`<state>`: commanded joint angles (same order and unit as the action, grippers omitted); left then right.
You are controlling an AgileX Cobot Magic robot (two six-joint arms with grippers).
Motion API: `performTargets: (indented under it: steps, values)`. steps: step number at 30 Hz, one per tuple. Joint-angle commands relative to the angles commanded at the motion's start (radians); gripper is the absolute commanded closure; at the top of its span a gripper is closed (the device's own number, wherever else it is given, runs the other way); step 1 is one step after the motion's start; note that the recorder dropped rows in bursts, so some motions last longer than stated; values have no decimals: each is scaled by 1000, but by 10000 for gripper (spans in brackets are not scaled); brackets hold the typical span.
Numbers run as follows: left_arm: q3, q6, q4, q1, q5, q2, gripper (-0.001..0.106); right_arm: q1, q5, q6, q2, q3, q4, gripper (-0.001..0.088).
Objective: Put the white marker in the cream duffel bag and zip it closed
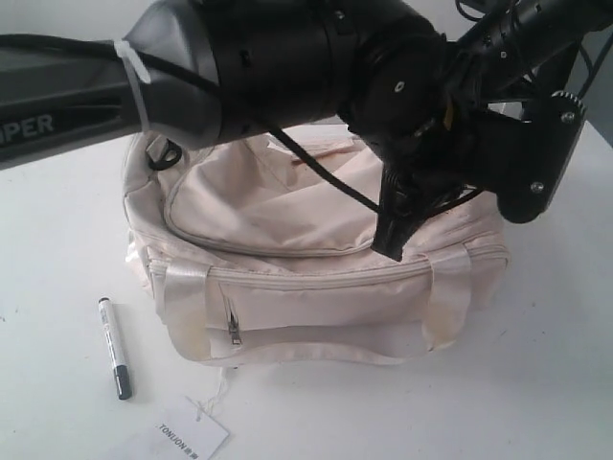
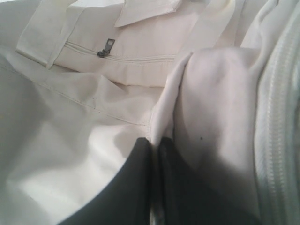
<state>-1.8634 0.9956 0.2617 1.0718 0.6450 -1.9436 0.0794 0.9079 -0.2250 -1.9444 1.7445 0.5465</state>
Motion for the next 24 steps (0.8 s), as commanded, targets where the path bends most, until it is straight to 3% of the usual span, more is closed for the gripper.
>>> performTargets:
  steps: [14,24]
  values:
    - [2,118,-121,0,194,-23,1053,0,-14,4,0,0,2,868]
    - [2,126,-123,0,280,-23,1053,0,-14,4,0,0,2,868]
